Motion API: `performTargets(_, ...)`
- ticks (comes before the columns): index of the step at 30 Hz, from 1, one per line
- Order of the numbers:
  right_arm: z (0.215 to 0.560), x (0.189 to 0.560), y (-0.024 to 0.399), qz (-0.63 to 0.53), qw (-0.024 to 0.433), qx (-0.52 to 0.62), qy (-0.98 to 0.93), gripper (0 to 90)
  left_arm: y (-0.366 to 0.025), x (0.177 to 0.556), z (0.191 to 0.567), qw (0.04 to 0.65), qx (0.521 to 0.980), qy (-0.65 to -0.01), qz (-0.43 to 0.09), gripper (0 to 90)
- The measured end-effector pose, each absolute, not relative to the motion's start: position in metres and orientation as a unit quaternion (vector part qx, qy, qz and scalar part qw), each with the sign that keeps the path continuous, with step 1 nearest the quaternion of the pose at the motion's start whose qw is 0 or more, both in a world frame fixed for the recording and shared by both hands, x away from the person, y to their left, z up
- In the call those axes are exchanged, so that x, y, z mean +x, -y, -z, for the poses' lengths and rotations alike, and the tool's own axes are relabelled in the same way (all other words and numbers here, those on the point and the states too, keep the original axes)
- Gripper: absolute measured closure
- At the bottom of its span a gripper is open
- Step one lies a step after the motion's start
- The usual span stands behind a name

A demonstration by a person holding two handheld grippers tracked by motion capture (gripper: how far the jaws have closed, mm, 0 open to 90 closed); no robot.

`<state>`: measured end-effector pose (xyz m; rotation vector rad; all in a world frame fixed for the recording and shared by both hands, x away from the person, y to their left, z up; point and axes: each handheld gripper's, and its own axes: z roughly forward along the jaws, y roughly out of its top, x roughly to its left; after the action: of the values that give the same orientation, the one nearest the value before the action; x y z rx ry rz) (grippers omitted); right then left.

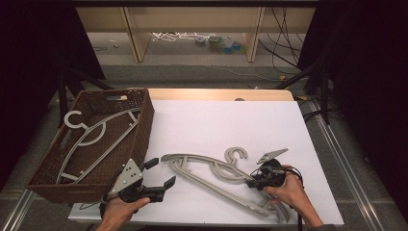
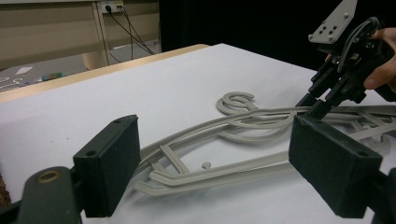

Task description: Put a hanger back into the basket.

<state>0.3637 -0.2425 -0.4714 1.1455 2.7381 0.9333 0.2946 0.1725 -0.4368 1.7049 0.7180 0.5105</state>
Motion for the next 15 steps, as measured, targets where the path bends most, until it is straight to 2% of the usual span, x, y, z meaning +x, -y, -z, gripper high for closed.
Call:
performTargets(4, 0.472, 0.366, 0.244, -0.307, 0.003, 0.371, -0.876, 81.0, -0.173, 0.295, 0.437, 0.574, 0.728, -0.305, -0.218, 16.6)
performTargets(9, 0.468, 0.364, 0.241, -0.299, 0.009, 0.369, -0.88, 81.5, -0.172, 0.296, 0.438, 0.577, 0.727, -0.305, -0.212, 16.6)
performTargets(15, 0.454, 0.36, 0.239, -0.3, 0.039, 0.365, -0.881, 81.7, -0.173, 0.295, 0.437, 0.572, 0.729, -0.309, -0.214, 16.7)
